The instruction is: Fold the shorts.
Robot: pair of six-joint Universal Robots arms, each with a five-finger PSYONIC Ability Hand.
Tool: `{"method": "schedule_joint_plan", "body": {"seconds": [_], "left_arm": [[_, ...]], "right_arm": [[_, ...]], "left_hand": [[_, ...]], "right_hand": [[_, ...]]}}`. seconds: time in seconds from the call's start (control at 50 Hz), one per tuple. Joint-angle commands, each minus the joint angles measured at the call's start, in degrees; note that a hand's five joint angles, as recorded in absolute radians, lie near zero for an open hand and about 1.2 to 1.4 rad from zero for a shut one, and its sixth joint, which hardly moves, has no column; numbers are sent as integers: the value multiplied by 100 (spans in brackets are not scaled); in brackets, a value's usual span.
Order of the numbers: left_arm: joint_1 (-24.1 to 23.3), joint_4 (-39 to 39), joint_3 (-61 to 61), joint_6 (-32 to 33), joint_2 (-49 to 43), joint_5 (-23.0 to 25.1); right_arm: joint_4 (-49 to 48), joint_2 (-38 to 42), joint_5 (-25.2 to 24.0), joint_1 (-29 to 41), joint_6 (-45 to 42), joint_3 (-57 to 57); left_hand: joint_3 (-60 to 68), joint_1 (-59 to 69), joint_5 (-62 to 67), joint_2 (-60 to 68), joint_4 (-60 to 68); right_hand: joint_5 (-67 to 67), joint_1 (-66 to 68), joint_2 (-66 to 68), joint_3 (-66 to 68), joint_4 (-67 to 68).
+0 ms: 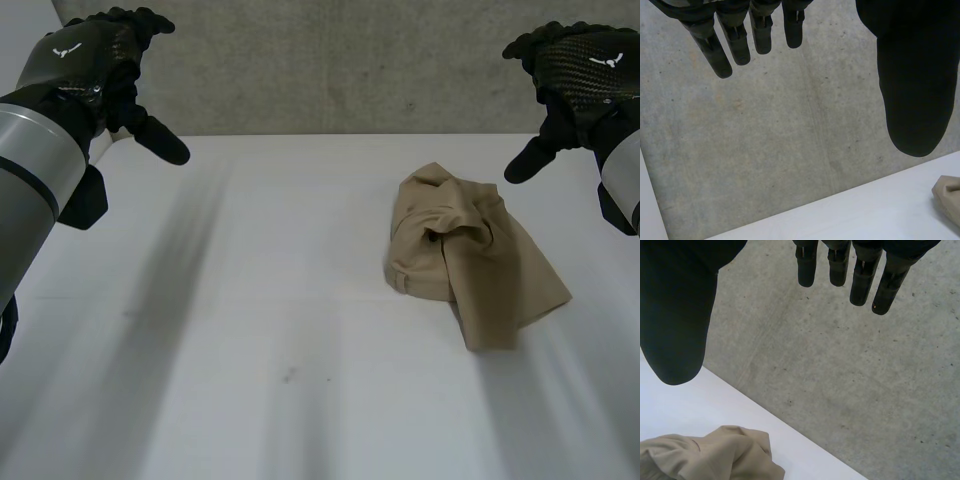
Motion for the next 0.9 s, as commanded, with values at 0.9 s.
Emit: {"method": "schedule_joint_plan", "body": {"seconds": [0.9], "left_arm": [[-210, 349, -154, -104, -1047, -9]], "right_arm": [[-2251, 3630, -264, 643, -3880, -894]], "left_hand": [[-191, -74, -283, -151, -148]], "right_hand": [[6646, 7070, 6894, 6791, 6690]]}}
